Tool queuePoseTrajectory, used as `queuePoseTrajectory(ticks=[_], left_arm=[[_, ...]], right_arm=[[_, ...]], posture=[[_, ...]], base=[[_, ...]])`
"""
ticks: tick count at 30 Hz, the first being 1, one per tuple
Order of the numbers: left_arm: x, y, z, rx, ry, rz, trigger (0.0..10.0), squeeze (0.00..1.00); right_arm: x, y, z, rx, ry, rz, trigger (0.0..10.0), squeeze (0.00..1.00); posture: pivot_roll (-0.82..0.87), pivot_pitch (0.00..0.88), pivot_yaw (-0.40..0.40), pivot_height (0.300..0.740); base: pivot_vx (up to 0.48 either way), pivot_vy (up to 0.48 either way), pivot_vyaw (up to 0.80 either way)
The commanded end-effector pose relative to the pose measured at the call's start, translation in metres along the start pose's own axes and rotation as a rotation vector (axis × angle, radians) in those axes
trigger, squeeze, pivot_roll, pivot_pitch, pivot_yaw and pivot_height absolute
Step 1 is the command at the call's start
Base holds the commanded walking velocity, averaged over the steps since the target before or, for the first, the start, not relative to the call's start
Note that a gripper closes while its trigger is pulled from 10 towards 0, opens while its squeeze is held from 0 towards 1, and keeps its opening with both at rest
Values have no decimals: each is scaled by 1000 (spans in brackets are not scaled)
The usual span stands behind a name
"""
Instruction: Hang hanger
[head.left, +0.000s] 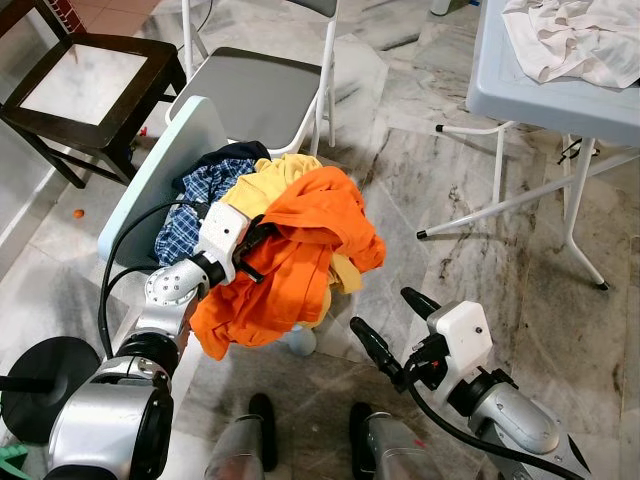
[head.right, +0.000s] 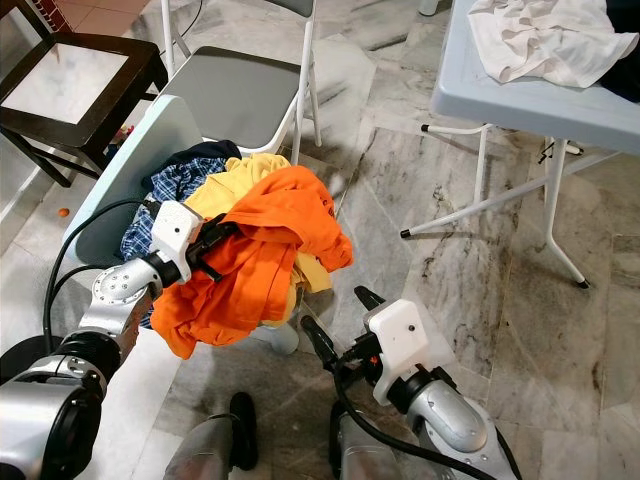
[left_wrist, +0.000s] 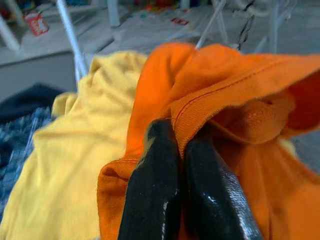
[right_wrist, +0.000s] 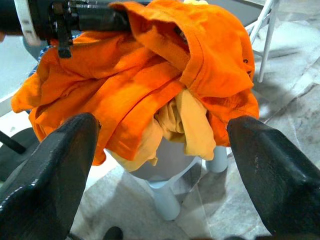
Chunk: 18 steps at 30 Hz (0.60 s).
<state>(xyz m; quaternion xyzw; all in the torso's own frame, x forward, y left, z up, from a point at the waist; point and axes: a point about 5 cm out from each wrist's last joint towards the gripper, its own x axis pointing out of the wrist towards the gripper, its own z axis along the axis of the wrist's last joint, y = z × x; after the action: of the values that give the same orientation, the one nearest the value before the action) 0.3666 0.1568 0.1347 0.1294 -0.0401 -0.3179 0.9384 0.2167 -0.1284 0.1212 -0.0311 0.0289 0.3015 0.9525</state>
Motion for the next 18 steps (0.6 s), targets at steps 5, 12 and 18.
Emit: queuePoseTrajectory(ticks=[5, 12, 18], left_arm=[[6, 2, 15, -5, -54, -72, 0, 0], [19, 15, 66, -35, -264, -52, 0, 0], [23, 28, 121, -28, -497, 64, 0, 0]], right_arm=[[1, 2, -5, 4, 12, 7, 10000, 0], [9, 0, -5, -3, -7, -6, 10000, 0], [15, -4, -7, -9, -22, -44, 10000, 0]], posture=[[-172, 308, 43, 740], [-147, 293, 47, 740], [-127, 281, 53, 740]], base=[[0, 0, 0], [0, 0, 0], [0, 0, 0]])
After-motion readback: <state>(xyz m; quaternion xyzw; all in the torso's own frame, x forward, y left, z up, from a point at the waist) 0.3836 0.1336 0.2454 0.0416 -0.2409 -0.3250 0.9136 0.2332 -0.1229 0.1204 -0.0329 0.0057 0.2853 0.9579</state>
